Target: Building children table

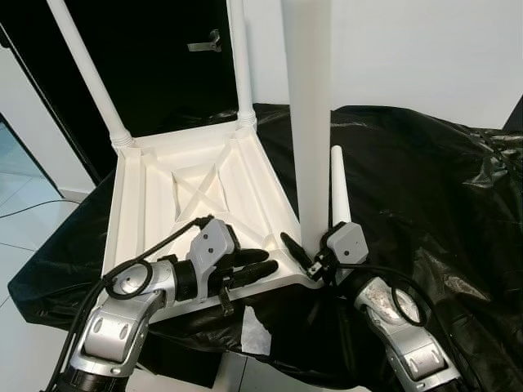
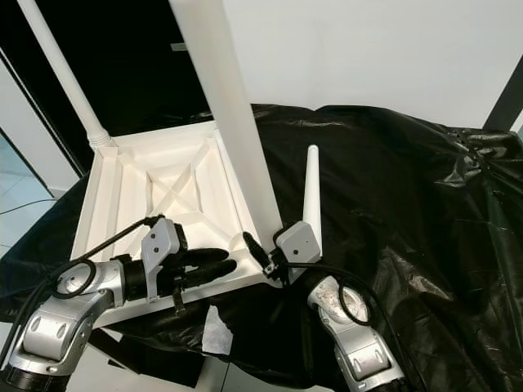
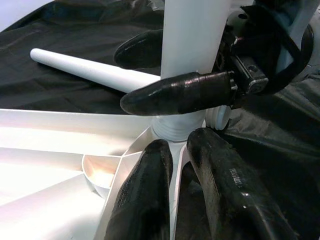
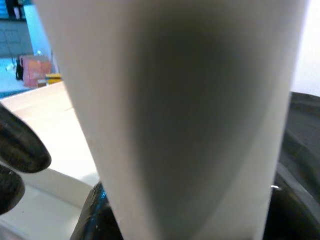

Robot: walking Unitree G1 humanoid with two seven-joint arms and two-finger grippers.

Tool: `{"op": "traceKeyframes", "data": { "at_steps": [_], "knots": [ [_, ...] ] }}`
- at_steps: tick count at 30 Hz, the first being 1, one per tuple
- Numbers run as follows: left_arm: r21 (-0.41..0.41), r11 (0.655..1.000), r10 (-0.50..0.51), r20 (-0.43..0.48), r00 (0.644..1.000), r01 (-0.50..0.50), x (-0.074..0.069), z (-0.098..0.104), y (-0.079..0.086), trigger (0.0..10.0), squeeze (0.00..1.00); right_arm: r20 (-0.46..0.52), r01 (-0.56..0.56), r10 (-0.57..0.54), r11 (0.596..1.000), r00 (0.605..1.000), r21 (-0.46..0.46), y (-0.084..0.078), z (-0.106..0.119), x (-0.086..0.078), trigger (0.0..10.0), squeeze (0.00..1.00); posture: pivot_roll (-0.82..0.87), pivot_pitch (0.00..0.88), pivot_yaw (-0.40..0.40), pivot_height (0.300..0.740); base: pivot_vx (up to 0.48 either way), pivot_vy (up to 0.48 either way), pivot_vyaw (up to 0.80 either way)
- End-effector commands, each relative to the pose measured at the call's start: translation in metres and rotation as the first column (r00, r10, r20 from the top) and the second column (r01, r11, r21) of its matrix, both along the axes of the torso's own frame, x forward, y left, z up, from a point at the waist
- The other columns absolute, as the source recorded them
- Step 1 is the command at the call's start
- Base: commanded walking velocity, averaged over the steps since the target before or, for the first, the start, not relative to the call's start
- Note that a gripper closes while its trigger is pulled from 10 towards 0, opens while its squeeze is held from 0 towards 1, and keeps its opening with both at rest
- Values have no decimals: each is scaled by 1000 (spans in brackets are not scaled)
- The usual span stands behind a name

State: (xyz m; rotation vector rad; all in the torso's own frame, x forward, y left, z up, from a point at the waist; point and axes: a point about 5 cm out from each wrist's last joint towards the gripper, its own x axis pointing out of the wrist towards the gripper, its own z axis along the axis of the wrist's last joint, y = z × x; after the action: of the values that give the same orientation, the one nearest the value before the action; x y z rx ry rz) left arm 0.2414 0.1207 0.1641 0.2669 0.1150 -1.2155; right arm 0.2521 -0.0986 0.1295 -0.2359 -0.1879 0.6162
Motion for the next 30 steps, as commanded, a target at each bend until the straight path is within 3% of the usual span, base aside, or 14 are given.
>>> {"op": "traceKeyframes", "data": {
  "at_steps": [1, 5, 13, 17, 18, 20, 21, 23, 25, 30],
  "knots": [
    [4, 996, 85, 39, 996, -85, 5, 6, 4, 10000, 0, -176, 43, -38, 999, 984, 22, -7, -27, -2, 10000, 0, 32, 0, 50, 740, 0, 0, 0],
    [4, 996, 85, 42, 996, -85, 5, 6, 4, 10000, 0, -266, 122, -71, 976, 961, 179, -13, -25, 4, 10000, 0, 31, 0, 51, 740, 0, 0, 0],
    [5, 997, 82, 42, 996, -82, 6, 7, 4, 10000, 0, -303, 150, -79, 964, 950, 221, -16, -26, 6, 10000, 0, 30, 0, 52, 740, 0, 0, 0],
    [6, 997, 81, 43, 996, -82, 5, 6, 4, 10000, 0, -288, 125, -69, 976, 955, 181, -14, -28, 4, 10000, 0, 30, 0, 51, 740, 0, 0, 0],
    [6, 997, 83, 43, 996, -83, 6, 6, 4, 10000, 0, -262, 101, -65, 987, 963, 123, -12, -29, 3, 10000, 0, 30, 0, 52, 740, 0, 0, 0],
    [6, 997, 83, 43, 996, -83, 6, 6, 4, 10000, 0, -262, 101, -65, 987, 963, 123, -12, -29, 3, 10000, 0, 30, 0, 52, 740, 0, 0, 0],
    [7, 996, 85, 44, 995, -85, 6, 7, 5, 10000, 0, -237, 71, -54, 995, 970, 64, -11, -30, 1, 10000, 0, 31, 0, 51, 740, 0, 0, 0],
    [7, 996, 85, 44, 995, -85, 6, 7, 5, 10000, 0, -237, 71, -54, 995, 970, 64, -11, -30, 1, 10000, 0, 31, 0, 51, 740, 0, 0, 0],
    [9, 996, 87, 47, 995, -87, 7, 7, 6, 10000, 0, -191, 25, -31, 999, 981, -32, -9, -33, -1, 10000, 0, 30, 0, 54, 740, 0, 0, 0],
    [12, 996, 85, 51, 995, -86, 7, 7, 7, 10000, 0, -190, 1, -13, 998, 982, -65, -10, -36, -3, 10000, 0, 28, 0, 57, 740, 0, 0, 0]
  ]
}}
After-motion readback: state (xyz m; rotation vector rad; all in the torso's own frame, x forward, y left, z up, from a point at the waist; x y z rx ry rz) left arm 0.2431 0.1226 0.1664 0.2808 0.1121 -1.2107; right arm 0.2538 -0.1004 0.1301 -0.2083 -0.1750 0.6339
